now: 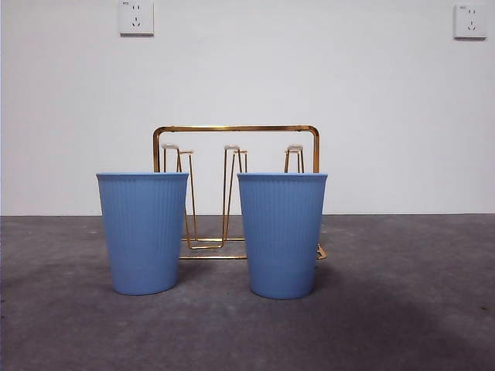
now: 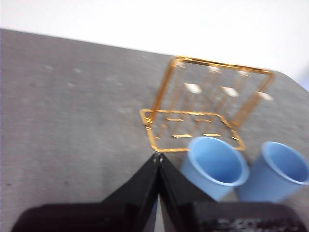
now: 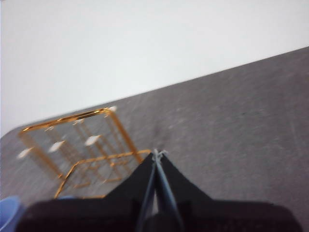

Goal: Pick up cup 1,put cup 1 in the cup rack,pick up cup 2,put cup 2 in the cup rack

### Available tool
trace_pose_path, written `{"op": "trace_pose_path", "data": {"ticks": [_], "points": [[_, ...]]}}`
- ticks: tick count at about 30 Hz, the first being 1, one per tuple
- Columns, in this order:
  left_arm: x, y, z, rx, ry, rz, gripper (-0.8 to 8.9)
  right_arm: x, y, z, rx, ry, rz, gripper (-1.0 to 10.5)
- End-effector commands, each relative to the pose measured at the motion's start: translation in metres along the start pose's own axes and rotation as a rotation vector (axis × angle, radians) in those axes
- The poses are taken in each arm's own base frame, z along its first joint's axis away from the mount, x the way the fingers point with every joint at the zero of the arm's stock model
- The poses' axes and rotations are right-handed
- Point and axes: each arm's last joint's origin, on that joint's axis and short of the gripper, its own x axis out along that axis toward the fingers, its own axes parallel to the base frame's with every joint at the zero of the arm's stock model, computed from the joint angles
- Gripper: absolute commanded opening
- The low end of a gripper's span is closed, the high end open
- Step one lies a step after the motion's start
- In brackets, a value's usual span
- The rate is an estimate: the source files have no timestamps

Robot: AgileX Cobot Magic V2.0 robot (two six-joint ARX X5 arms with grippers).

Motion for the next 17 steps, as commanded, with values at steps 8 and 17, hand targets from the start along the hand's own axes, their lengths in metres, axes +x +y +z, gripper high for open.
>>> {"op": "trace_pose_path", "data": {"ticks": [8,17], "points": [[-0.024,-0.025,0.055,0.061,0.108,-0.130,-0.06,-0.011,0.031,0.075,-0.170,0.294,0.144,-0.1],[-0.035,-0.035,0.079,0.112,0.247,-0.140,-0.06,-0.014,0.040,0.099,-0.176,0.498,0.178,-0.1]]}}
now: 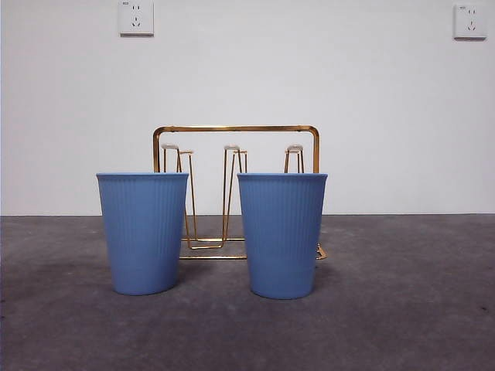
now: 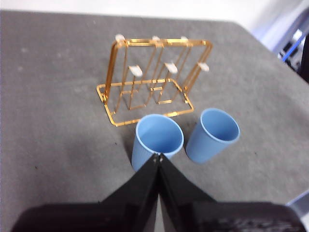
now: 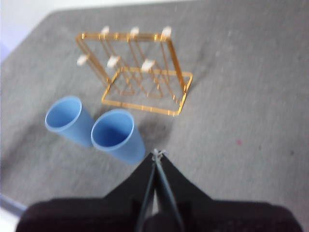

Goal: Pick up cup 1,put cup 1 in the cup rack,pick up cup 2,put cup 2 in the cup rack

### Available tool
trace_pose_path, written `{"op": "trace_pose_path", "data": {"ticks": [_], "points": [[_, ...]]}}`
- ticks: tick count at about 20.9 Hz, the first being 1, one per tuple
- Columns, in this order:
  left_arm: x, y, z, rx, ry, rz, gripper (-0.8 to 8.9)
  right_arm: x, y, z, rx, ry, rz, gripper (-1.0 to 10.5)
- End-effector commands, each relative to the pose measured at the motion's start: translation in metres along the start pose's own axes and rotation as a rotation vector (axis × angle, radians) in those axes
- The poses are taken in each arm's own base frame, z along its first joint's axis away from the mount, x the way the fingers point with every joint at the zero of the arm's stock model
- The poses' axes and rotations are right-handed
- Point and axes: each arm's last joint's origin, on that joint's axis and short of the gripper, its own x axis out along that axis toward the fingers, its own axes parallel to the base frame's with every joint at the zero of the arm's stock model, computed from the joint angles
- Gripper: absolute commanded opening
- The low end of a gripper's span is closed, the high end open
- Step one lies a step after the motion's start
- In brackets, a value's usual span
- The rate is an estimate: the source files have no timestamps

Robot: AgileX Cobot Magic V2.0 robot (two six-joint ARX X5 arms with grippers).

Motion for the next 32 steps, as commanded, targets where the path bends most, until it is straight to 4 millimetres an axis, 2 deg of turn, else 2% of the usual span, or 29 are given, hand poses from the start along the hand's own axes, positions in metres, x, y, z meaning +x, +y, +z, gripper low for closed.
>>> {"op": "trace_pose_path", "data": {"ticks": [1,8,9,10,11,12,13,14,17,20,23,26,32], "points": [[0.000,-0.001,0.003,0.036,0.013,-0.015,-0.06,-0.001,0.001,0.002,-0.032,0.025,0.007,-0.1],[0.006,0.000,0.004,0.028,0.051,-0.032,0.14,-0.001,0.000,0.002,-0.027,0.040,0.008,0.1],[0.007,0.000,0.004,0.026,0.054,-0.044,1.04,-0.001,0.000,0.002,-0.027,0.039,0.008,0.1],[0.008,0.000,0.005,0.015,0.058,-0.064,2.74,0.000,0.000,0.002,-0.028,0.035,0.008,1.0],[0.009,0.000,0.006,-0.004,0.063,-0.088,4.90,0.000,0.000,0.003,-0.022,0.032,0.008,2.6],[0.010,0.000,0.006,-0.012,0.068,-0.118,6.23,0.001,-0.001,0.004,-0.004,0.031,0.007,4.3],[0.012,-0.001,0.008,-0.014,0.070,-0.151,6.28,0.003,-0.002,0.006,0.017,0.030,0.007,5.9],[0.013,-0.001,0.009,-0.016,0.069,-0.187,6.28,0.006,-0.003,0.007,0.027,0.037,0.018,6.3],[0.016,-0.004,0.015,-0.039,0.052,-0.310,6.27,0.021,-0.009,0.014,0.069,0.084,0.114,6.3],[0.020,-0.007,0.021,-0.042,0.044,-0.422,6.27,0.047,-0.015,0.024,0.091,0.153,0.172,6.3],[0.024,-0.009,0.024,-0.044,0.049,-0.490,6.27,0.084,-0.011,0.035,0.092,0.255,0.210,6.3],[0.028,-0.010,0.026,-0.055,0.064,-0.522,6.26,0.134,0.004,0.041,0.047,0.363,0.176,6.3],[0.031,-0.012,0.026,-0.053,0.083,-0.541,6.26,0.225,0.042,0.039,-0.085,0.559,0.056,6.2]]}}
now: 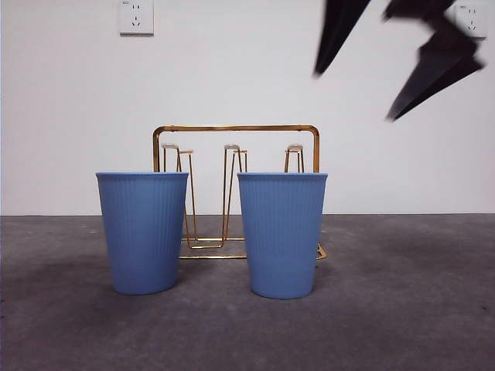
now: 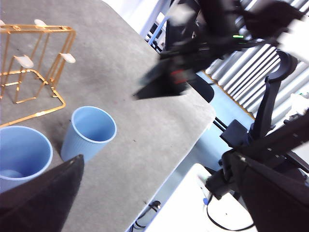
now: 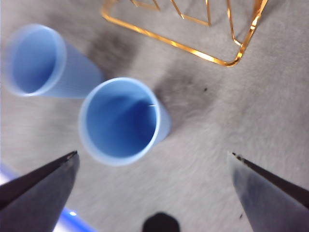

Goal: Pick up cup 1,put cup 1 in the cup rack,pick up cup 2,put cup 2 in the cup rack

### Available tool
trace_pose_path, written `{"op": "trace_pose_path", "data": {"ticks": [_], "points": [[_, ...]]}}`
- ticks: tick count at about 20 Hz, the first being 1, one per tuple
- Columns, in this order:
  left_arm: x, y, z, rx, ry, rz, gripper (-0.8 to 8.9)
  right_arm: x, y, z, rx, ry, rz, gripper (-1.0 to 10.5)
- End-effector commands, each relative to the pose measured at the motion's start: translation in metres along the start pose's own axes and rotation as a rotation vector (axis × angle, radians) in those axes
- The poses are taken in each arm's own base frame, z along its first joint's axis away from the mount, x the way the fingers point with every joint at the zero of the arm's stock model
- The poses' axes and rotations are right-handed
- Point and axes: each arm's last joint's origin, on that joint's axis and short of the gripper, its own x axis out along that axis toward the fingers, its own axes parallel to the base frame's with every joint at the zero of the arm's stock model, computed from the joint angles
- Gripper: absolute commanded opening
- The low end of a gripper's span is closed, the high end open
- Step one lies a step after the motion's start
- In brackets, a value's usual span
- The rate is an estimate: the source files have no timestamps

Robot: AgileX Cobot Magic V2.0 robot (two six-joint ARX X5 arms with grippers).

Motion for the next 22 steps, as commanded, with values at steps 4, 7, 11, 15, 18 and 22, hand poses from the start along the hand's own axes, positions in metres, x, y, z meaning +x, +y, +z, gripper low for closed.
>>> {"op": "trace_pose_path", "data": {"ticks": [4,7,11,15,18,22], "points": [[0.000,-0.002,0.001,0.010,-0.001,-0.014,6.26,0.054,0.013,0.023,-0.036,0.096,-0.079,5.5],[0.000,-0.002,0.001,0.009,-0.001,-0.014,6.26,0.080,0.010,0.025,-0.023,0.145,-0.099,5.5],[0.001,-0.001,0.001,0.004,0.001,-0.011,6.26,0.106,0.004,0.024,-0.005,0.204,-0.116,3.9],[0.003,0.001,0.002,-0.003,0.006,-0.010,6.26,0.118,0.002,0.023,-0.019,0.235,-0.115,0.6],[0.004,0.002,0.003,-0.015,0.010,-0.010,6.26,0.118,0.002,0.023,-0.058,0.235,-0.109,-0.1],[0.006,0.004,0.007,-0.040,-0.001,-0.034,6.26,0.111,0.003,0.023,-0.108,0.235,-0.104,-0.1]]}}
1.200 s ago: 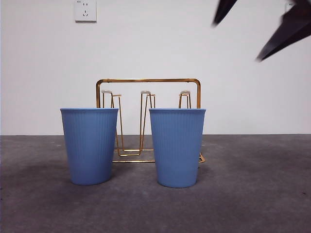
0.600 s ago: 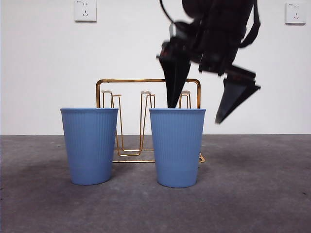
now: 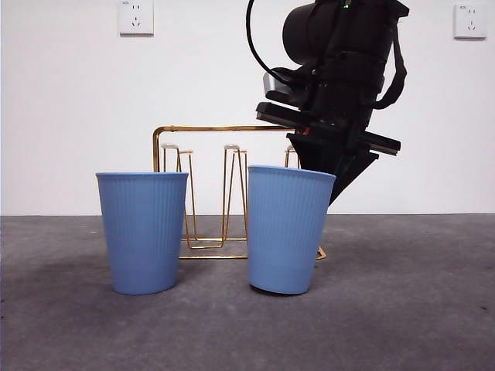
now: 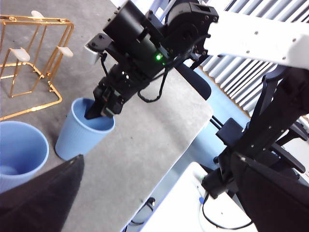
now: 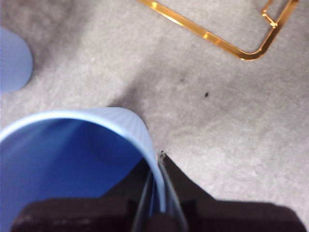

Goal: Pick up cup 1,put cup 1 in the cup rack,pick up cup 2,put cup 2 in the cup rack

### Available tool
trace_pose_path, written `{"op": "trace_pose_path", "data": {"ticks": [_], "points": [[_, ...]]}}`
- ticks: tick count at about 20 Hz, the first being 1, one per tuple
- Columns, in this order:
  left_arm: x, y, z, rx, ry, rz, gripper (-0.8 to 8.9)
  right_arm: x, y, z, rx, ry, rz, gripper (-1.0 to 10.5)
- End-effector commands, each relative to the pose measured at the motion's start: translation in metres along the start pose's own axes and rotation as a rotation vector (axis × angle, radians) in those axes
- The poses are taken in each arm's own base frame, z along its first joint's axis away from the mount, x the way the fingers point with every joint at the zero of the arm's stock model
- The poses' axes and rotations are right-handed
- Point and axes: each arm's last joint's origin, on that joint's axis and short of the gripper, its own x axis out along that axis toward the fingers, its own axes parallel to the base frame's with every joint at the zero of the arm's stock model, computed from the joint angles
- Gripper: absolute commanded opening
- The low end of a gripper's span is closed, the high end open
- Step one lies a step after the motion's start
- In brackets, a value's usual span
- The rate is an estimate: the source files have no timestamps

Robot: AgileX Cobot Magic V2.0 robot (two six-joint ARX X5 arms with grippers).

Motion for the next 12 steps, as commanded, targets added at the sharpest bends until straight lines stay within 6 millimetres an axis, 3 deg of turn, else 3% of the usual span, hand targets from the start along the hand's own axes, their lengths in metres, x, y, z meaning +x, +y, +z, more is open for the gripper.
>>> {"op": "trace_pose_path", "data": {"ticks": [1,3,6,12], "points": [[0.001,-0.002,0.005,-0.017,-0.020,-0.051,6.26,-0.011,0.002,-0.001,-0.039,-0.027,0.001,-0.1],[0.002,-0.003,0.012,-0.021,-0.049,-0.097,6.26,-0.040,0.004,-0.005,-0.048,-0.114,0.003,-0.1],[0.003,-0.006,0.027,-0.019,-0.103,-0.196,6.26,-0.108,0.011,-0.022,-0.073,-0.335,0.011,-0.1],[0.012,-0.023,0.066,0.003,-0.297,-0.365,6.26,-0.270,0.027,-0.098,-0.132,-1.124,0.071,-0.1]]}}
